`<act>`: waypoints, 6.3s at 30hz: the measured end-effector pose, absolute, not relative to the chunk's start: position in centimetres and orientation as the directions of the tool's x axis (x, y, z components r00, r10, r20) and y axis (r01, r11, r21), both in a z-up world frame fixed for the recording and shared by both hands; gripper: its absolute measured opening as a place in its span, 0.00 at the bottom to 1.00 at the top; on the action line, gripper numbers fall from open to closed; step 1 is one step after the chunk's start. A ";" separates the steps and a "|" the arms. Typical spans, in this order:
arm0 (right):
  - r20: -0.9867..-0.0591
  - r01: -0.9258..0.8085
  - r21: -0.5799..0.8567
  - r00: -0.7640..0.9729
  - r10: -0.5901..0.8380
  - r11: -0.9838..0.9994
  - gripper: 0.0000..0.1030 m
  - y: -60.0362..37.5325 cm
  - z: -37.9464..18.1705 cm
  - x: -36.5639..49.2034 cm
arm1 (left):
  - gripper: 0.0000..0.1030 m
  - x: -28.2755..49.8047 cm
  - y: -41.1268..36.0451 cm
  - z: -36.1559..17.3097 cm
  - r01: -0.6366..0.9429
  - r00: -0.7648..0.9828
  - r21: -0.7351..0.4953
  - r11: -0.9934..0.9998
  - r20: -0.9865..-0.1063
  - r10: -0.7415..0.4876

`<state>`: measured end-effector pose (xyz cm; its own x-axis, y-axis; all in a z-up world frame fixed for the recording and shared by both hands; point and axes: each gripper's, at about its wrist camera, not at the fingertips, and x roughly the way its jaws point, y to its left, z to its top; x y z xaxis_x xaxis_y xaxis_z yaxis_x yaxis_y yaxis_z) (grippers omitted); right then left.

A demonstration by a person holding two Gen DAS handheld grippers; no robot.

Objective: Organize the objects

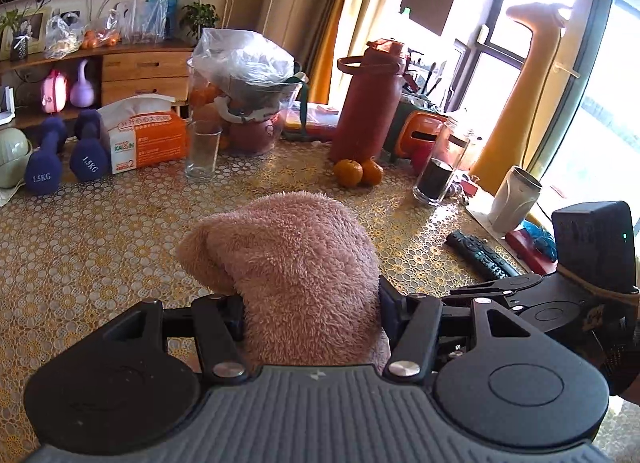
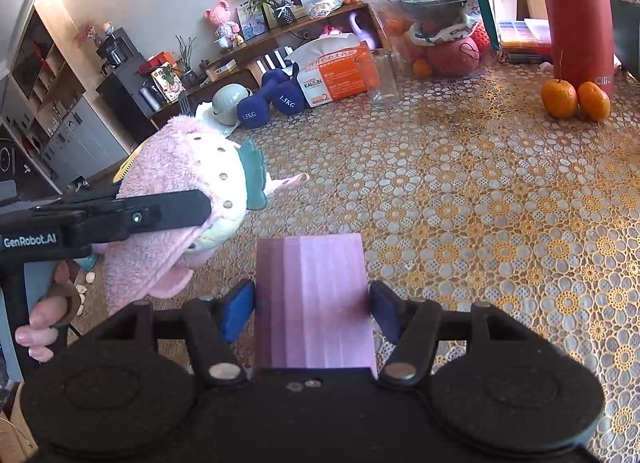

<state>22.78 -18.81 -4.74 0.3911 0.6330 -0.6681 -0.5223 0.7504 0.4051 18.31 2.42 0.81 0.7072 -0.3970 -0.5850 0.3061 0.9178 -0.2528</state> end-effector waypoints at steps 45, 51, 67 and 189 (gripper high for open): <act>-0.638 -0.514 0.404 0.435 0.636 0.757 0.47 -27.9 -3.9 12.4 | 0.57 11.2 -7.1 -1.2 0.484 0.632 -0.192 0.854 -0.599 -0.492; -0.623 -0.538 0.400 0.435 0.650 0.742 0.37 -24.9 -5.8 12.0 | 0.57 12.1 -7.7 -2.1 0.490 0.607 -0.182 0.853 -0.631 -0.483; -0.590 -0.478 0.445 0.480 0.649 0.757 0.03 -24.7 -7.5 12.7 | 0.57 14.4 -4.2 -3.0 0.350 0.686 -0.092 0.932 -0.652 -0.322; -0.541 -0.589 0.291 0.549 0.637 0.754 0.06 -25.3 -4.5 12.2 | 0.57 13.9 -10.1 -0.6 0.573 0.660 0.006 0.819 -0.595 -0.458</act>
<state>12.24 -25.27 -4.47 0.5485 0.6374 -0.5411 -0.5893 0.7538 0.2906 13.89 -10.08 -0.57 0.6604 -0.4577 -0.5953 0.5732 0.8194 0.0058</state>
